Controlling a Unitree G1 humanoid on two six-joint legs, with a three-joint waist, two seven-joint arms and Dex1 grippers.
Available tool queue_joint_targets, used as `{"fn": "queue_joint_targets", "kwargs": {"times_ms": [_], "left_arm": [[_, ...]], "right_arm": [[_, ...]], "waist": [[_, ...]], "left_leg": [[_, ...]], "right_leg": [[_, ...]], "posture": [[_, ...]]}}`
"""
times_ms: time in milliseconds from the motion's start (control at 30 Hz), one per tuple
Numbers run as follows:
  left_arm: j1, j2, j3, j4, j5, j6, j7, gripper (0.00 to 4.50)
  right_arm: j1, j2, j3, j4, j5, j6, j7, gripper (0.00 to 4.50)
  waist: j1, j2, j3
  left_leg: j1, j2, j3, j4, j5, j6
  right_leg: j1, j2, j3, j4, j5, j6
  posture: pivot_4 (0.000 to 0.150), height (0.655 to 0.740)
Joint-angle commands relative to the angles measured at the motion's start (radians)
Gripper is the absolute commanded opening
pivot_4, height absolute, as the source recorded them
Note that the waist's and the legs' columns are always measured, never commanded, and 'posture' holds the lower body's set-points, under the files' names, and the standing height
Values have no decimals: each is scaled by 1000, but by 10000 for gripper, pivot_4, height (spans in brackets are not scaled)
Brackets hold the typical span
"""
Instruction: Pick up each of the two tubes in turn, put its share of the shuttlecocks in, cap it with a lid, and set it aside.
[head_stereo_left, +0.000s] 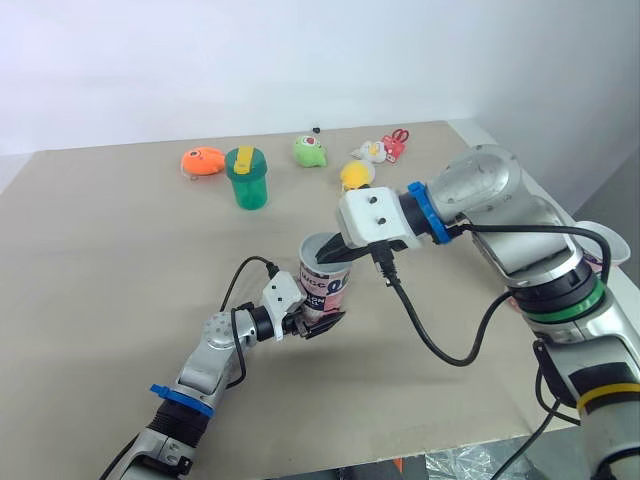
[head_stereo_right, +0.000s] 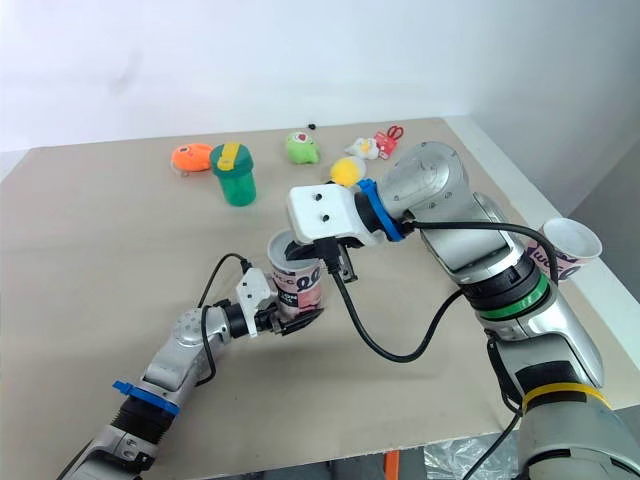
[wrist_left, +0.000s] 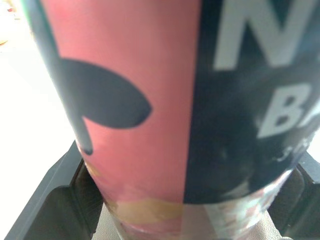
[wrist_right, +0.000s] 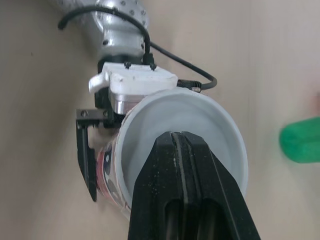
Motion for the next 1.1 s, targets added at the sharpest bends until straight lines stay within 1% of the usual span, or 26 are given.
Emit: {"fn": "queue_joint_targets", "kwargs": {"times_ms": [33, 100, 200, 267, 300, 333, 367, 400, 433, 500, 533, 633, 767, 900, 1000, 1100], "left_arm": [[28, 3, -11, 44, 14, 23, 9, 39133], [29, 3, -11, 42, 14, 23, 9, 39133], [33, 8, -10, 26, 15, 17, 7, 39133], [36, 10, -5, 7, 5, 24, 1, 39133], [36, 12, -5, -2, 0, 31, -3, 43723], [37, 10, 3, -17, -25, 51, -13, 44895], [38, 9, 9, -30, -43, 67, -22, 44982], [37, 14, 8, -39, -49, 73, -31, 45000], [37, 21, 8, -47, -54, 80, -38, 45000], [38, 37, 13, -68, -67, 100, -51, 45000], [38, 49, 21, -85, -83, 125, -64, 45000], [46, 117, 52, -136, -124, 174, -117, 45000], [61, 249, 116, -176, -176, 207, -199, 45000], [67, 371, 169, -170, -224, 205, -304, 45000], [47, 409, 173, -199, -254, 227, -358, 45000], [28, 403, 150, -249, -272, 268, -372, 45000]], "right_arm": [[54, 2, 54, -8, 6, 36, 39, 1061], [49, 26, -15, -3, 66, 66, 21, 1061], [27, 86, -189, 9, 208, 153, -43, 1061], [17, 107, -283, 12, 291, 218, -89, 1061], [22, 102, -328, 8, 329, 250, -104, 5125], [32, 91, -375, 1, 368, 284, -118, 6423], [42, 81, -415, -9, 404, 315, -132, 8298], [56, 68, -453, -19, 436, 344, -148, 12047], [68, 55, -478, -31, 461, 367, -161, 17612], [108, 23, -514, -59, 500, 403, -179, 26131], [145, 1, -529, -80, 514, 417, -187, 31912], [288, -50, -559, -153, 534, 433, -218, 44515], [474, -88, -550, -238, 509, 382, -267, 44515], [632, -42, -481, -287, 434, 263, -343, 44515], [704, 61, -409, -252, 354, 139, -432, 44515], [745, 151, -339, -176, 277, 23, -485, 44515]], "waist": [[0, -2, -3], [0, -4, -5], [0, -4, -4], [1, -4, -3], [1, -5, -3], [1, -5, -3], [1, -5, -3], [3, -5, -3], [3, -5, -2], [4, -6, -2], [3, -6, -2], [2, -6, -2], [-2, -4, 1], [-2, -5, 3], [0, -7, 6], [0, -9, 8]], "left_leg": [[1, 0, 0, 0, 0, 0], [2, 0, 0, -2, 0, 0], [2, 0, 0, -3, 0, 0], [-1, 0, 0, -4, 0, 0], [-2, 0, -1, -4, 0, 0], [-2, 0, -1, -4, 0, 0], [-2, 0, -1, -5, 0, 0], [-3, 0, -1, -5, 0, 0], [-4, 0, -1, -6, 0, 0], [-4, 0, -1, -7, -1, 0], [-4, 0, -1, -9, -1, 0], [-3, 0, -2, -11, -2, 2], [-3, 2, -1, -12, -4, 5], [-3, 3, -2, -12, -4, 5], [-4, 3, -2, -12, -4, 5], [-5, 2, -1, -11, -4, 3]], "right_leg": [[1, 0, 0, 0, 0, 0], [1, 0, 0, -1, -1, 0], [1, 0, 0, -1, -1, 0], [-2, 0, 0, 0, -1, -1], [-2, 0, 0, 0, -1, 0], [-2, 0, -1, -1, -1, 0], [-2, 0, -1, -1, -1, 0], [-3, 0, -1, -1, -1, 1], [-4, 0, -1, -1, -1, 3], [-4, 0, -1, -1, -2, 3], [-5, 0, -1, -1, -3, 3], [-5, 1, -1, -1, -5, 1], [-7, 3, -1, 0, -7, -1], [-8, 4, -2, 0, -7, -2], [-8, 3, -2, 0, -7, -1], [-8, 1, -2, 0, -7, -1]], "posture": [[1500, 7400], [1500, 7400], [1500, 7400], [1500, 7400], [1500, 7400], [1500, 7400], [1500, 7400], [1500, 7400], [1500, 7400], [1500, 7400], [1500, 7400], [1500, 7400], [1500, 7400], [1500, 7400], [1500, 7400], [1500, 7400]]}}
